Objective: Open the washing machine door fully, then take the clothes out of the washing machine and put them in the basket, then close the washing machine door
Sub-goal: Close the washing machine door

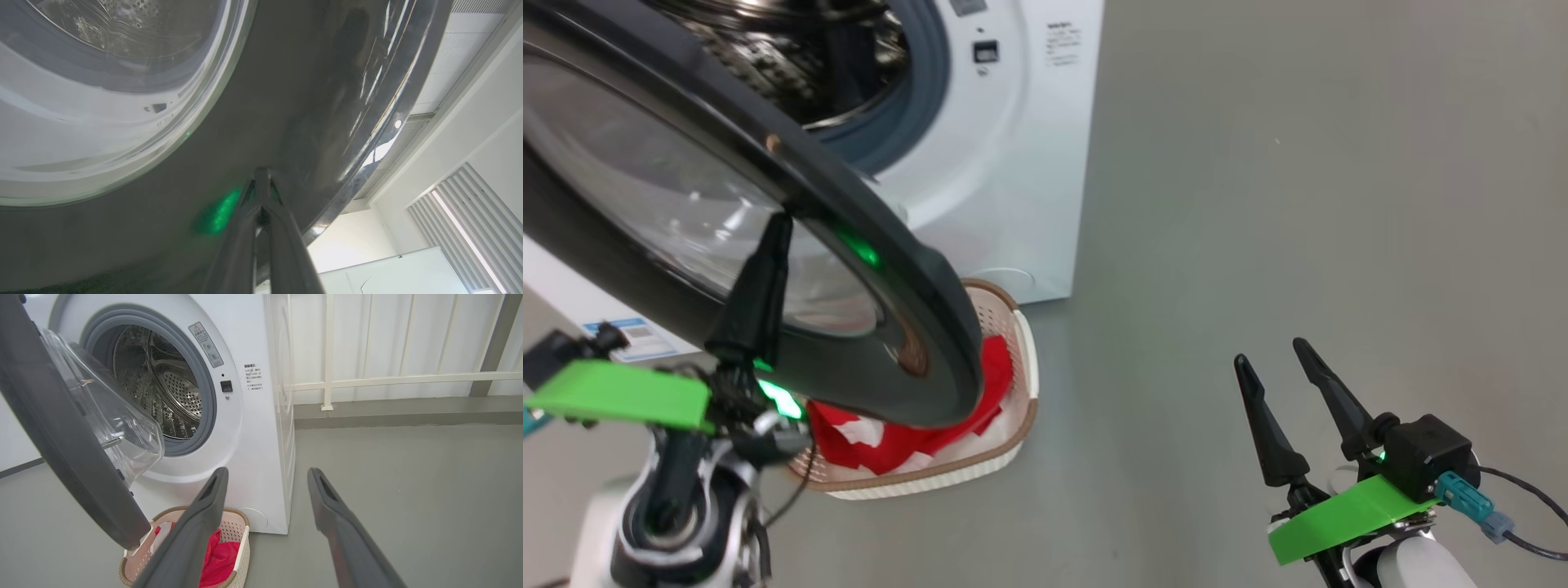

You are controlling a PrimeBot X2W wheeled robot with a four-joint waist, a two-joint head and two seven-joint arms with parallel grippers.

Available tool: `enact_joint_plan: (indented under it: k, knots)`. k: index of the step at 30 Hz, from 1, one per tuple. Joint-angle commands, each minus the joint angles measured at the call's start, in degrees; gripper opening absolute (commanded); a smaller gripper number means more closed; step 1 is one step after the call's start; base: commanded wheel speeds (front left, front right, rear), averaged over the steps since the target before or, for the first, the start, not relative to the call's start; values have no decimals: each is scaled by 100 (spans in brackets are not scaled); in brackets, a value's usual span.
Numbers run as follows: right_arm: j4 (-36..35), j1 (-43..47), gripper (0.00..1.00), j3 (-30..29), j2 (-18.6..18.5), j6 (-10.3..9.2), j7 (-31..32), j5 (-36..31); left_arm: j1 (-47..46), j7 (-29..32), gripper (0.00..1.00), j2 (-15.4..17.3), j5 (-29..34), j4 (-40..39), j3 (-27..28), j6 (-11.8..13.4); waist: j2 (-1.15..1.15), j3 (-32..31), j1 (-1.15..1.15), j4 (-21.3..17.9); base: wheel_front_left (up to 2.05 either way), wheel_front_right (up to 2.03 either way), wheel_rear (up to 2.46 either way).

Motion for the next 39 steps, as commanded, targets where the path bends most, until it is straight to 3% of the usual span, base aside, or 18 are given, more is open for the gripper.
enact_joint_plan:
  k: [1,16,25,32,39]
  knots:
    - [-171,-191,100,95,-12,43,-36,51,-321,-40,0,95,96,-12,191,-17,0,217,0,-221,0,0,0]
    - [-276,-337,100,134,-12,43,-36,182,-1756,-307,0,427,454,1124,357,-71,0,593,0,-839,0,0,0]
    - [-337,-386,100,125,-12,43,-36,209,-2506,-320,0,642,548,1729,418,-171,0,781,0,-912,0,0,0]
    - [-334,-465,100,112,-12,43,-36,158,-3124,-201,0,746,551,2379,385,-417,0,879,0,-862,0,0,0]
    - [-251,-423,100,133,-12,43,-36,100,-2893,24,0,543,435,2767,248,-785,0,605,0,-651,0,0,0]
